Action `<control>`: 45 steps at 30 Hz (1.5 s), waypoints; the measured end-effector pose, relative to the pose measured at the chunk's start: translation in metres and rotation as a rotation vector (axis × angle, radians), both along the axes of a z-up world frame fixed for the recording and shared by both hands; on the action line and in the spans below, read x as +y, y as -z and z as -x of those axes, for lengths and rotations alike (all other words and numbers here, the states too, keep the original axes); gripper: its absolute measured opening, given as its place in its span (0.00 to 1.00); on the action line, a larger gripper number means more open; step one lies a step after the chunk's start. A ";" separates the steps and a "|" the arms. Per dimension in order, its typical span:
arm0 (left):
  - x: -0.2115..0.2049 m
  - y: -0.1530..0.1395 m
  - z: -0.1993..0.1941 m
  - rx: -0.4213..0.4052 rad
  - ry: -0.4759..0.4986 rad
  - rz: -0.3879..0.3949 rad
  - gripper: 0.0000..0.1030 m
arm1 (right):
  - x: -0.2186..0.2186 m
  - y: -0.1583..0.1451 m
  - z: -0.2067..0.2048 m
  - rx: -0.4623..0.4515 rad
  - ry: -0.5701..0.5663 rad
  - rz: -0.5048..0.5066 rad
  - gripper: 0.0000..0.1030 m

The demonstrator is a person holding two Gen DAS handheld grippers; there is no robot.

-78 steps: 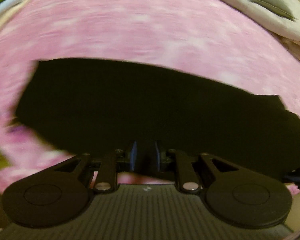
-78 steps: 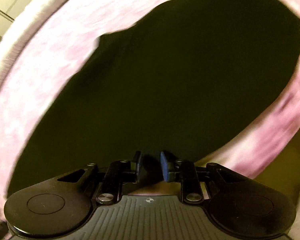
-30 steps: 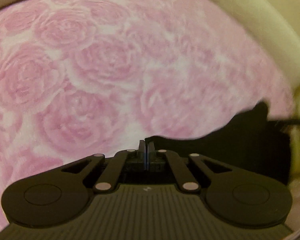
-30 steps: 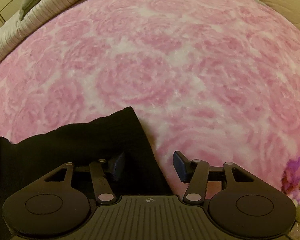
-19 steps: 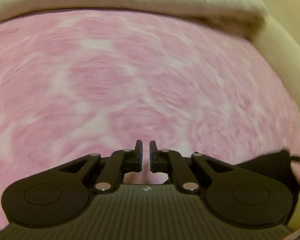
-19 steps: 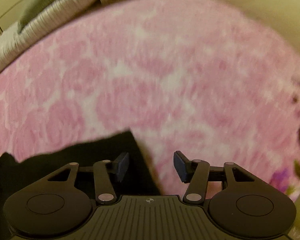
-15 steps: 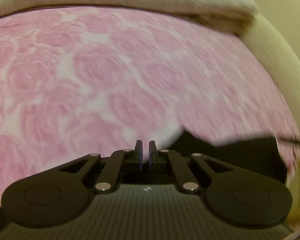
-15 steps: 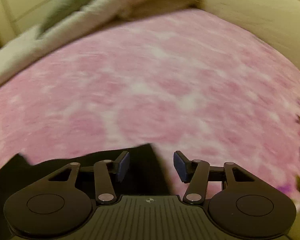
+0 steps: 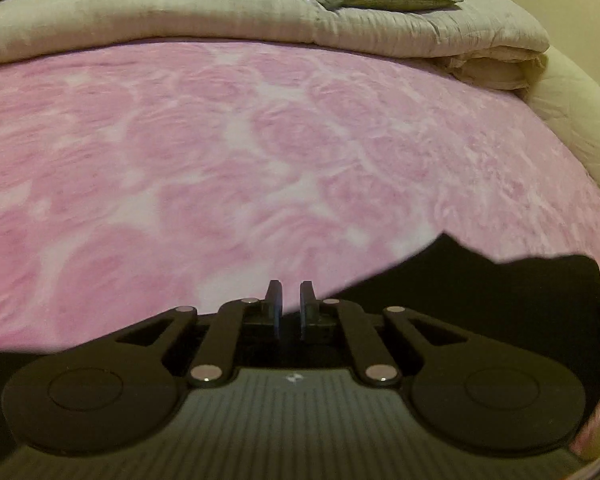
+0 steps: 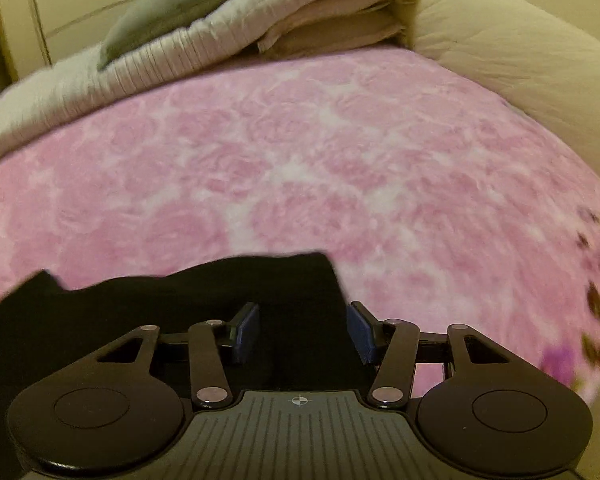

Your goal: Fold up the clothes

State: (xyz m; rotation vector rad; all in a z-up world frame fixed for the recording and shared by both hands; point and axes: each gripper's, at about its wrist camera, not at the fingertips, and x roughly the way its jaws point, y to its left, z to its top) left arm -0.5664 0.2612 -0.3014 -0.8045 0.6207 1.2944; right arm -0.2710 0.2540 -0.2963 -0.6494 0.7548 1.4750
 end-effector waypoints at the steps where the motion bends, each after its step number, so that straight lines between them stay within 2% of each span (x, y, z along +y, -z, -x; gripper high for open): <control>1: -0.014 -0.004 0.013 0.008 -0.003 0.007 0.04 | -0.014 -0.007 0.007 0.024 0.011 0.000 0.52; 4: -0.059 0.000 0.044 0.015 -0.041 0.072 0.05 | -0.057 -0.008 0.043 0.080 -0.011 0.062 0.52; 6: -0.089 0.004 0.065 0.021 -0.067 0.112 0.06 | -0.073 0.003 0.064 0.069 -0.031 0.099 0.52; 8: -0.112 0.022 0.094 0.059 -0.111 0.111 0.08 | -0.079 0.023 0.078 0.034 -0.058 0.117 0.52; 10: -0.131 0.041 0.119 0.081 -0.185 0.094 0.08 | -0.079 0.044 0.084 -0.017 -0.078 0.128 0.52; 12: -0.147 0.044 0.138 0.037 -0.249 0.022 0.05 | -0.083 0.047 0.078 0.008 -0.097 0.084 0.53; 14: -0.156 0.043 0.144 0.055 -0.288 -0.024 0.05 | -0.088 0.048 0.072 0.024 -0.123 0.054 0.53; 18: -0.169 0.045 0.138 0.098 -0.295 -0.086 0.14 | -0.103 0.048 0.066 0.046 -0.133 -0.039 0.53; 20: -0.176 0.050 0.128 0.134 -0.302 -0.112 0.15 | -0.110 0.059 0.066 0.060 -0.136 -0.077 0.53; 22: -0.186 0.054 0.115 0.170 -0.308 -0.144 0.18 | -0.123 0.067 0.072 0.017 -0.148 -0.158 0.54; 24: -0.199 0.048 0.106 0.166 -0.342 -0.120 0.22 | -0.130 0.069 0.076 -0.017 -0.165 -0.176 0.54; 26: -0.210 0.040 0.097 0.153 -0.382 -0.078 0.22 | -0.127 0.063 0.075 -0.016 -0.173 -0.125 0.54; 27: -0.218 0.033 0.092 0.150 -0.386 -0.085 0.27 | -0.126 0.055 0.076 -0.011 -0.173 -0.079 0.54; 29: -0.231 0.021 0.084 0.141 -0.393 -0.102 0.31 | -0.137 0.036 0.071 0.067 -0.160 -0.106 0.54; 31: -0.244 0.013 0.077 0.132 -0.400 -0.118 0.31 | -0.152 0.018 0.069 0.130 -0.159 -0.147 0.54; 34: -0.266 0.001 0.062 0.121 -0.393 -0.112 0.31 | -0.181 0.005 0.077 0.143 -0.132 -0.114 0.54; 37: -0.290 -0.006 0.052 0.124 -0.387 -0.132 0.38 | -0.207 -0.001 0.085 0.188 -0.200 -0.085 0.54; 42: -0.322 -0.017 0.047 0.146 -0.401 -0.141 0.38 | -0.240 -0.013 0.098 0.077 -0.243 -0.121 0.54; 45: -0.337 -0.026 0.046 0.170 -0.409 -0.163 0.39 | -0.256 -0.023 0.101 0.087 -0.263 -0.148 0.54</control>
